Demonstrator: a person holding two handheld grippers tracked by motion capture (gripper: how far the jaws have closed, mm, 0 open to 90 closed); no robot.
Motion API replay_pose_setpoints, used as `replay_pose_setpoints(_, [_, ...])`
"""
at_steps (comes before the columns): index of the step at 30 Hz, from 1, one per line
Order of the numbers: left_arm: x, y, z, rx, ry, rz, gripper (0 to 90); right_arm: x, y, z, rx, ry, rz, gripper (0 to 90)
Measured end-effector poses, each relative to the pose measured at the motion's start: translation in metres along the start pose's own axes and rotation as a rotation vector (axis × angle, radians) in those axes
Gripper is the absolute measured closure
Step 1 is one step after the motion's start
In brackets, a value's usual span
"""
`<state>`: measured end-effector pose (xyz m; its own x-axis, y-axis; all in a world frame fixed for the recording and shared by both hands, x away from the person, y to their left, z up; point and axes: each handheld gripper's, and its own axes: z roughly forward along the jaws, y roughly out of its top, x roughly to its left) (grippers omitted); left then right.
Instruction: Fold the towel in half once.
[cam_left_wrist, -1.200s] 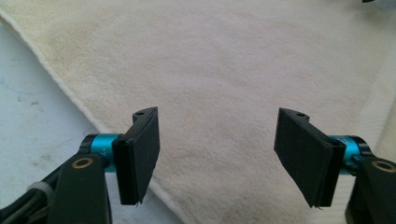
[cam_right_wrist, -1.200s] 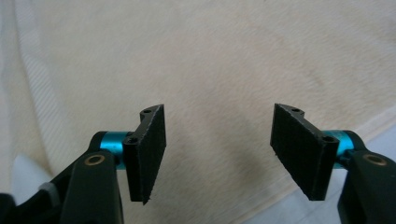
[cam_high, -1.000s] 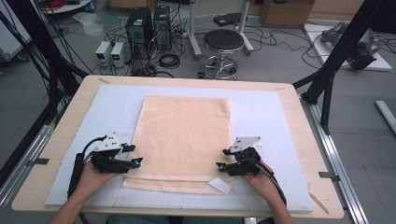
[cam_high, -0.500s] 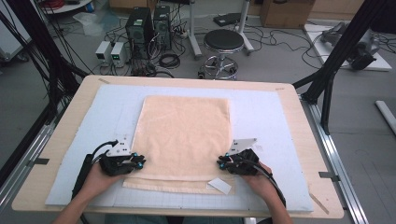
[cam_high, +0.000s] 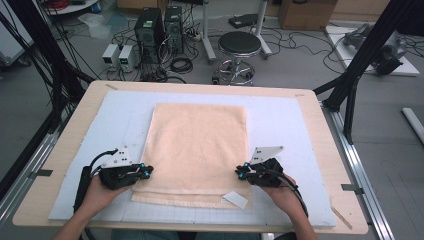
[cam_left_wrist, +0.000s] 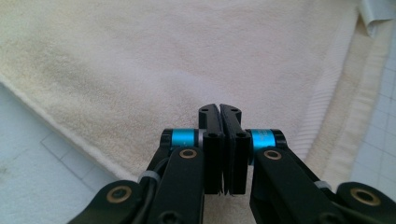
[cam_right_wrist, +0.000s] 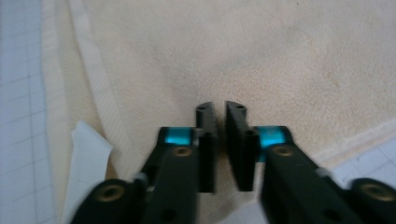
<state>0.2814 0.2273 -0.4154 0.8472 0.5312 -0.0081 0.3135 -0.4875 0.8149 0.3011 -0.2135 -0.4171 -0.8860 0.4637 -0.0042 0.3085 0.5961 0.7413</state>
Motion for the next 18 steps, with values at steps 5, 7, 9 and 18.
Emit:
replay_pose_setpoints(5, [-0.004, -0.004, 0.0, 0.014, 0.003, -0.003, 64.4, 0.005, -0.004, -0.002, 0.002, -0.002, -0.005, 63.3])
replay_pose_setpoints(7, [-0.007, -0.005, -0.001, 0.012, -0.009, 0.004, 62.3, 0.012, -0.004, -0.003, -0.01, 0.033, -0.032, 61.9])
replay_pose_setpoints(9, [-0.012, -0.008, 0.0, 0.028, -0.029, 0.023, 60.3, 0.019, -0.005, -0.002, 0.005, 0.065, -0.056, 60.3])
replay_pose_setpoints(18, [-0.016, -0.013, 0.014, 0.103, -0.066, 0.064, 84.9, 0.023, -0.011, 0.012, 0.057, 0.124, -0.09, 86.2])
